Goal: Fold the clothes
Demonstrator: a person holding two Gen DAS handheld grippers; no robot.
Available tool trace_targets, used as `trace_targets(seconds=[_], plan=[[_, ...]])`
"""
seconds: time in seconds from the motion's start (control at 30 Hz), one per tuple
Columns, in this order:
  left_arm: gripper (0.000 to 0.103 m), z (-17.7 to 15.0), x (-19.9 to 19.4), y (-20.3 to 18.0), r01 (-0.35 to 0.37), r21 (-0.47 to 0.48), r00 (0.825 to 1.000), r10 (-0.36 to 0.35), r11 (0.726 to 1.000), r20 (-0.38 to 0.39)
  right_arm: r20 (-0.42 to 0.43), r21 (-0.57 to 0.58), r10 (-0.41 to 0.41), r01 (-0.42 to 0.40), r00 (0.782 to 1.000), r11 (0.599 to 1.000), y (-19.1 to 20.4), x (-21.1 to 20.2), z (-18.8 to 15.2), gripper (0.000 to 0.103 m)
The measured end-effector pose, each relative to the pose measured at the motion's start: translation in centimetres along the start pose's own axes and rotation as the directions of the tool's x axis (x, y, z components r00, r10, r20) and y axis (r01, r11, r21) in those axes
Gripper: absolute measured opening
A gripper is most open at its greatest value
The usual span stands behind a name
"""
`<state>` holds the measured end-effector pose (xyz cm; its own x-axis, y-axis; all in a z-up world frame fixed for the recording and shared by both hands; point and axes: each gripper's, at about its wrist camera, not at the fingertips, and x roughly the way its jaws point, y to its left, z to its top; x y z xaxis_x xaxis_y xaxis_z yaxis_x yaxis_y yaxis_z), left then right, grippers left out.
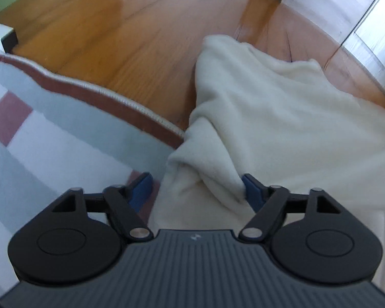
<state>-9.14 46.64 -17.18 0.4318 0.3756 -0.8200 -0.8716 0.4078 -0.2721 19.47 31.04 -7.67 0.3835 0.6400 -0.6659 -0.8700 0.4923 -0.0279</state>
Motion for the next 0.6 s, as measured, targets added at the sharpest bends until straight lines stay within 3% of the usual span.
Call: trace_targets(seconds=[0.07, 0.13, 0.23, 0.27, 0.3, 0.33, 0.37, 0.43, 0.47, 0.53, 0.57, 0.6], plan=[[0.080, 0.1, 0.1, -0.3, -0.012, 0.012, 1.000, 0.012, 1.000, -0.001, -0.089, -0.134, -0.117, 0.105, 0.989, 0.985, 0.4, 2.0, -1.0, 0.046], [0.080, 0.2, 0.2, -0.5, -0.016, 0.024, 1.000, 0.016, 1.000, -0.002, -0.090, -0.227, -0.143, 0.120, 0.986, 0.966, 0.9, 2.5, -0.5, 0.046], [0.080, 0.3, -0.3, 0.3, 0.058, -0.036, 0.998, -0.057, 0.998, 0.020, -0.016, -0.218, 0.000, -0.003, 1.000, 0.976, 1.5, 1.7, 2.7, 0.050], [0.080, 0.5, -0.7, 0.7, 0.093, -0.065, 0.995, -0.091, 0.994, 0.033, -0.020, -0.204, 0.079, -0.082, 0.997, 0.976, 1.9, 1.8, 4.0, 0.052], [0.079, 0.6, -0.8, 0.7, 0.110, -0.067, 0.994, -0.108, 0.992, 0.023, -0.057, -0.162, 0.193, -0.200, 0.980, 0.966, 2.5, 2.6, 5.5, 0.052], [0.077, 0.7, -0.8, 0.7, 0.126, -0.069, 0.992, -0.125, 0.990, 0.014, -0.098, -0.101, 0.311, -0.321, 0.945, 0.942, 3.2, 3.8, 7.0, 0.052], [0.074, 0.9, -0.8, 0.7, 0.142, -0.072, 0.990, -0.142, 0.987, 0.005, -0.147, -0.025, 0.415, -0.423, 0.898, 0.906, 3.9, 5.3, 8.1, 0.052], [0.059, 0.5, -0.7, 0.4, 0.100, -0.048, 0.995, -0.101, 0.994, -0.010, -0.238, 0.135, 0.562, -0.547, 0.792, 0.826, 5.5, 8.7, 9.8, 0.052], [0.058, 0.2, -0.6, 0.2, 0.079, -0.035, 0.997, -0.079, 0.996, -0.017, -0.264, 0.184, 0.591, -0.562, 0.762, 0.807, 6.5, 10.4, 10.3, 0.053], [0.054, 0.3, -0.9, 0.3, 0.100, -0.050, 0.995, -0.101, 0.994, -0.010, -0.309, 0.283, 0.647, -0.582, 0.697, 0.762, 8.5, 13.8, 11.3, 0.066], [0.052, 0.5, -0.9, 0.4, 0.111, -0.060, 0.994, -0.112, 0.992, -0.006, -0.317, 0.306, 0.655, -0.580, 0.686, 0.755, 9.3, 15.2, 11.8, 0.068], [0.052, 0.6, -1.0, 0.5, 0.123, -0.066, 0.992, -0.123, 0.990, 0.002, -0.324, 0.308, 0.649, -0.572, 0.688, 0.760, 10.0, 16.5, 12.2, 0.068]])
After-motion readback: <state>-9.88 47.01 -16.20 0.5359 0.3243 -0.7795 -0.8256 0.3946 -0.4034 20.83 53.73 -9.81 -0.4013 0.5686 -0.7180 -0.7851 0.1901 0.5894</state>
